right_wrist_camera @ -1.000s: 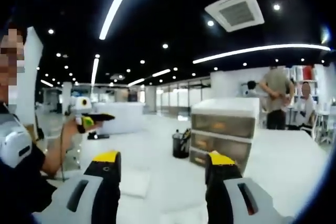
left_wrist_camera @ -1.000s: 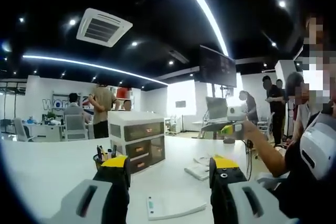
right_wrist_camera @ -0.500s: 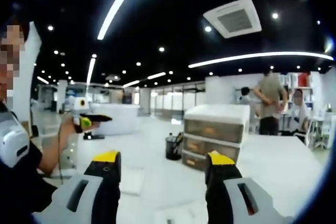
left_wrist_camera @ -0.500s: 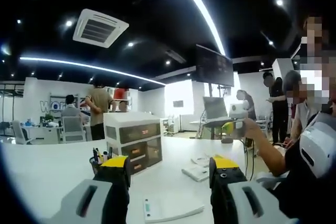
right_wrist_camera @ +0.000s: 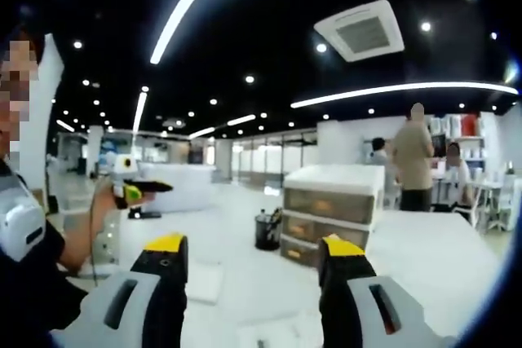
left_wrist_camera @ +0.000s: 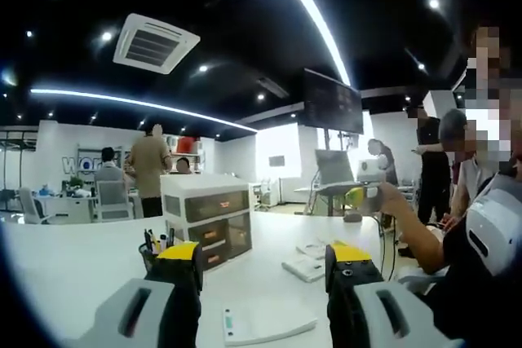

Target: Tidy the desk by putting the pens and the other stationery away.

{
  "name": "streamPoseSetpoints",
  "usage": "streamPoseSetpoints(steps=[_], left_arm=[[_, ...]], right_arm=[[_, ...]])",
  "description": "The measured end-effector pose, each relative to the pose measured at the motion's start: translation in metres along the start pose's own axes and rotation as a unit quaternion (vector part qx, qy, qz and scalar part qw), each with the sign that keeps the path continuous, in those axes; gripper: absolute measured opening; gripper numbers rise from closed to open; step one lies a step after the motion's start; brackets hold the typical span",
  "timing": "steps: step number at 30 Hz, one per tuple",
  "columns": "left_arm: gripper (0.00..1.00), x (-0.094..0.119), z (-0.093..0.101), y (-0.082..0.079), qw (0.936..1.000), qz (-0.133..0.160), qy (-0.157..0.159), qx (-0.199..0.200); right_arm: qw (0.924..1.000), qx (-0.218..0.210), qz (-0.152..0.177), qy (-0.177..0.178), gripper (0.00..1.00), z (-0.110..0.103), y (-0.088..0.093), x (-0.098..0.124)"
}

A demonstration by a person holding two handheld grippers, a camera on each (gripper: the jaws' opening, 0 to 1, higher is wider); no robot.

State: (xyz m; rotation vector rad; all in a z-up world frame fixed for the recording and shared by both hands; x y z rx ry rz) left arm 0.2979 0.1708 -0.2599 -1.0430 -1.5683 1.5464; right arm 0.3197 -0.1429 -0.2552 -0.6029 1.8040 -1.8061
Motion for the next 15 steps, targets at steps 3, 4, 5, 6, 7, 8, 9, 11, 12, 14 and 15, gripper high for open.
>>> streamPoseSetpoints(steps=[3, 4, 5, 6, 7, 8, 9, 11, 12, 14, 15], left_arm=[[0.61, -0.0013, 0.0008, 0.0005, 1.0, -0.001, 0.003, -0.001], [0.61, -0.0015, 0.0011, 0.0006, 1.0, -0.001, 0.003, -0.001], [0.61, -0.0015, 0.0011, 0.0006, 1.0, -0.001, 0.003, -0.001], [0.61, -0.0015, 0.0011, 0.0007, 1.0, -0.001, 0.002, -0.001], [0.61, -0.0013, 0.001, 0.0007, 1.0, -0.001, 0.002, -0.001], [0.61, -0.0011, 0.0006, 0.0006, 1.0, 0.0, 0.002, 0.0], [0.61, -0.0007, 0.0001, 0.0005, 1.0, -0.001, 0.002, -0.001], [0.61, -0.0005, 0.0, 0.0006, 1.0, 0.0, 0.002, 0.0], [0.61, -0.0006, 0.0001, 0.0007, 1.0, 0.0, 0.002, 0.0], [0.61, -0.0007, 0.0004, 0.0007, 1.0, -0.001, 0.002, -0.001], [0.61, -0.0008, 0.0005, 0.0005, 1.0, 0.0, 0.002, -0.001]], right_arm=[[1.0, 0.0, -0.002, 0.0, 0.62, 0.0005, 0.0011, -0.0007], [1.0, 0.0, -0.002, 0.0, 0.62, 0.0003, 0.0013, -0.0008], [1.0, 0.0, -0.002, 0.0, 0.62, 0.0003, 0.0013, -0.0008], [1.0, 0.0, -0.002, 0.0, 0.62, 0.0002, 0.0013, -0.0009], [1.0, 0.0, -0.002, 0.0, 0.62, 0.0002, 0.0012, -0.0008], [1.0, 0.0, -0.002, 0.0, 0.62, 0.0001, 0.0011, -0.0008], [1.0, 0.0, -0.002, -0.001, 0.62, -0.0005, 0.0013, -0.0007], [1.0, 0.0, -0.002, 0.0, 0.61, -0.0005, 0.0015, -0.0007], [1.0, -0.001, -0.002, 0.0, 0.61, -0.0004, 0.0016, -0.0007], [1.0, -0.001, -0.002, 0.0, 0.61, -0.0001, 0.0018, -0.0006], [1.0, -0.001, -0.002, 0.0, 0.61, 0.0002, 0.0017, -0.0006]])
Point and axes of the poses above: the point that each gripper's makers call its tool centre point, and the gripper's own axes: x roughly backward along the fingers, z roughly to its right, y roughly out of its underside, the point moved 2 cm from there along x, roughly backward along the fingers, and after that the axes turned 12 degrees about y, right-handed, at the moved point
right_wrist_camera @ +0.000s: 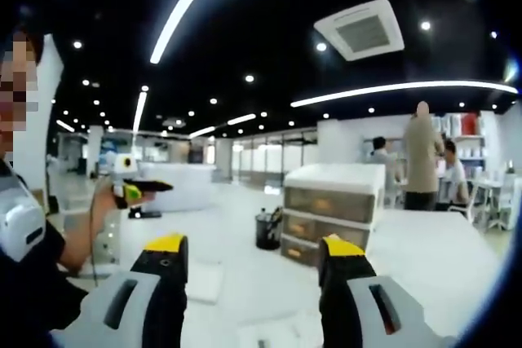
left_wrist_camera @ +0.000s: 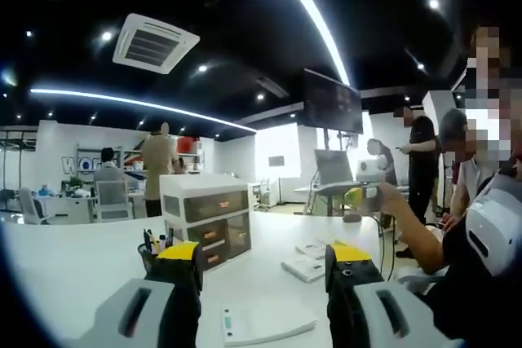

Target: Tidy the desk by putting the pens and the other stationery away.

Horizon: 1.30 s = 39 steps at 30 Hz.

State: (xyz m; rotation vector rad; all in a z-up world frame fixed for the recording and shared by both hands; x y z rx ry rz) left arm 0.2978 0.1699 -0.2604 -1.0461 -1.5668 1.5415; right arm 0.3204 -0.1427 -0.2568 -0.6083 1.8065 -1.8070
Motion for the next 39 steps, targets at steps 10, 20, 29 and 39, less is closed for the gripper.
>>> streamPoseSetpoints(steps=[10, 20, 29, 39], left_arm=[[0.61, 0.0, -0.001, -0.001, 1.0, 0.0, 0.001, 0.0], [0.61, -0.001, 0.0, 0.0, 1.0, -0.001, 0.001, 0.001], [0.61, -0.001, 0.0, 0.0, 1.0, 0.0, 0.002, 0.001], [0.61, -0.002, 0.002, 0.001, 1.0, -0.001, 0.002, 0.002]], right_arm=[[1.0, 0.005, -0.001, 0.001, 0.62, 0.0, 0.001, -0.001], [0.9936, 0.099, -0.019, 0.052, 0.62, 0.002, 0.003, -0.006], [0.9559, 0.267, -0.041, 0.116, 0.62, 0.0, 0.002, -0.01], [0.8904, 0.428, -0.036, 0.15, 0.54, -0.022, -0.007, -0.018]])
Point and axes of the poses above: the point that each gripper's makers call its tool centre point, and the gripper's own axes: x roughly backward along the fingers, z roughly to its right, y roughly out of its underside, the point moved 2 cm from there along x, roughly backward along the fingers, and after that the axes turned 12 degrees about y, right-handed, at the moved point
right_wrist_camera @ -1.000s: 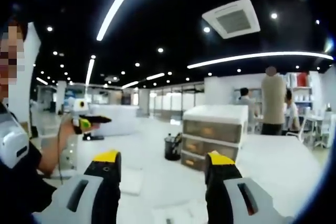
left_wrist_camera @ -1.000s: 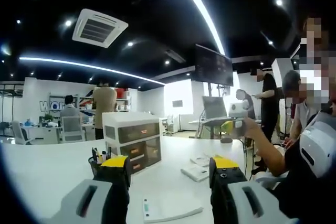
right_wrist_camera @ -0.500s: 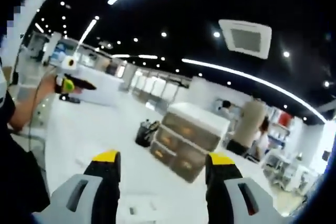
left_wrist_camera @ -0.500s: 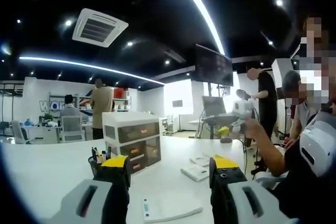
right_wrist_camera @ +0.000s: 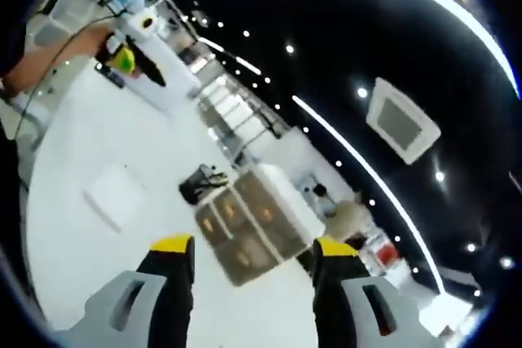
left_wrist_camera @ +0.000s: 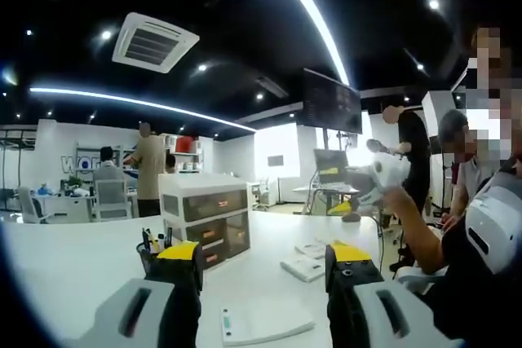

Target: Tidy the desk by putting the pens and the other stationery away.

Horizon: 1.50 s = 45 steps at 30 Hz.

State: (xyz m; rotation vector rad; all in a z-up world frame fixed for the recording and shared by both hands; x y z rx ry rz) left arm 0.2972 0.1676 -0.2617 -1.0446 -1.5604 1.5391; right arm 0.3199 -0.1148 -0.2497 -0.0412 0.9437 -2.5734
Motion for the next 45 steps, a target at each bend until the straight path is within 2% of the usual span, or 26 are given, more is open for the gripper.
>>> streamPoseSetpoints(steps=[1, 4, 8, 11, 13, 14, 16, 25, 29, 36, 45], left_arm=[[0.61, 0.0, 0.0, 0.0, 1.0, 0.0, 0.0, 0.0], [0.61, 0.0, 0.0, 0.0, 1.0, 0.0, 0.0, 0.0], [0.61, 0.001, 0.0, 0.0, 1.0, 0.0, -0.001, 0.0], [0.61, 0.002, 0.0, -0.001, 1.0, 0.001, -0.001, -0.001], [0.61, 0.002, 0.0, -0.001, 1.0, 0.001, -0.002, -0.001], [0.61, 0.002, 0.0, -0.001, 1.0, 0.001, -0.002, -0.001], [0.61, 0.002, 0.0, -0.001, 1.0, 0.001, -0.002, -0.001], [0.6, 0.002, -0.002, 0.0, 1.0, -0.002, -0.002, 0.0], [0.6, 0.004, -0.003, -0.001, 1.0, 0.002, -0.004, 0.0], [0.6, 0.007, -0.004, -0.004, 1.0, 0.006, -0.006, -0.003], [0.6, 0.008, -0.005, -0.004, 0.9999, 0.007, -0.007, -0.002]], right_arm=[[0.9997, 0.024, -0.002, 0.007, 0.54, -0.002, -0.002, 0.0], [0.9986, 0.051, -0.005, 0.014, 0.52, -0.007, -0.005, -0.002], [0.9942, 0.101, -0.016, 0.03, 0.44, -0.014, -0.005, -0.008], [0.9934, 0.11, -0.019, 0.029, 0.43, -0.021, -0.004, -0.013], [0.9929, 0.113, -0.02, 0.029, 0.39, -0.022, -0.004, -0.013], [0.9895, 0.139, -0.02, 0.036, 0.36, -0.025, -0.004, -0.016], [0.9854, 0.161, -0.024, 0.049, 0.32, -0.025, -0.003, -0.019], [0.9759, 0.209, -0.033, 0.051, 0.31, -0.036, -0.002, -0.033], [0.9673, 0.243, -0.047, 0.056, 0.31, -0.034, 0.002, -0.041], [0.9631, 0.26, -0.045, 0.056, 0.28, -0.034, -0.003, -0.054], [0.9595, 0.273, -0.051, 0.051, 0.27, -0.033, 0.0, -0.079]])
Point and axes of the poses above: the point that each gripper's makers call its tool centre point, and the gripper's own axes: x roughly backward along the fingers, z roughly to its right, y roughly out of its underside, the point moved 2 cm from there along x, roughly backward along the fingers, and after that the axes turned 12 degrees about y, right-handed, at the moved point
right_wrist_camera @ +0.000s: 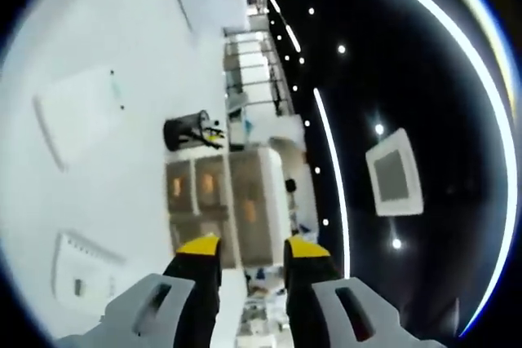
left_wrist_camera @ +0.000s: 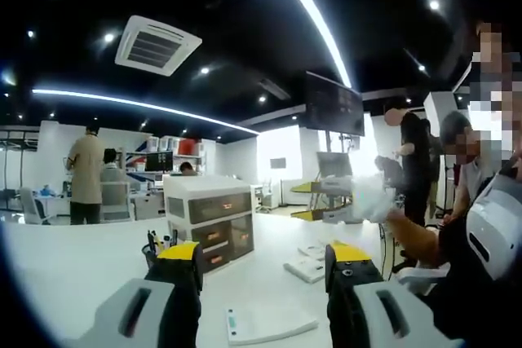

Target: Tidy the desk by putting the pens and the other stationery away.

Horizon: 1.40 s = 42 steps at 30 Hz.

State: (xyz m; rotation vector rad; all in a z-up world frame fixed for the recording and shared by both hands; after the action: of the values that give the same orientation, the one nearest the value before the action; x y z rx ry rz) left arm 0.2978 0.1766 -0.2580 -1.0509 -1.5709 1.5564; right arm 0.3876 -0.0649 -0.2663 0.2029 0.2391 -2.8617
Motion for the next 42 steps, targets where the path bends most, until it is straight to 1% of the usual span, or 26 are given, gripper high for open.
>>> streamPoseSetpoints(steps=[12, 25, 35, 38, 42], left_arm=[[0.6, 0.002, -0.002, -0.002, 1.0, 0.002, -0.001, -0.001], [0.6, 0.008, -0.004, -0.004, 1.0, 0.006, -0.005, -0.002], [0.6, 0.01, -0.005, -0.005, 0.9999, 0.008, -0.006, -0.002], [0.6, 0.011, -0.006, -0.006, 0.9999, 0.008, -0.007, -0.002], [0.61, 0.011, -0.006, -0.006, 0.9999, 0.009, -0.006, -0.002]], right_arm=[[0.9997, 0.024, -0.001, -0.002, 0.25, -0.003, -0.001, -0.037], [0.999, 0.044, -0.006, -0.008, 0.23, -0.015, 0.002, -0.084], [0.9975, 0.063, -0.024, -0.022, 0.2, -0.034, 0.013, -0.122], [0.997, 0.069, -0.029, -0.02, 0.2, -0.037, 0.016, -0.134], [0.9964, 0.075, -0.036, -0.018, 0.18, -0.039, 0.019, -0.145]])
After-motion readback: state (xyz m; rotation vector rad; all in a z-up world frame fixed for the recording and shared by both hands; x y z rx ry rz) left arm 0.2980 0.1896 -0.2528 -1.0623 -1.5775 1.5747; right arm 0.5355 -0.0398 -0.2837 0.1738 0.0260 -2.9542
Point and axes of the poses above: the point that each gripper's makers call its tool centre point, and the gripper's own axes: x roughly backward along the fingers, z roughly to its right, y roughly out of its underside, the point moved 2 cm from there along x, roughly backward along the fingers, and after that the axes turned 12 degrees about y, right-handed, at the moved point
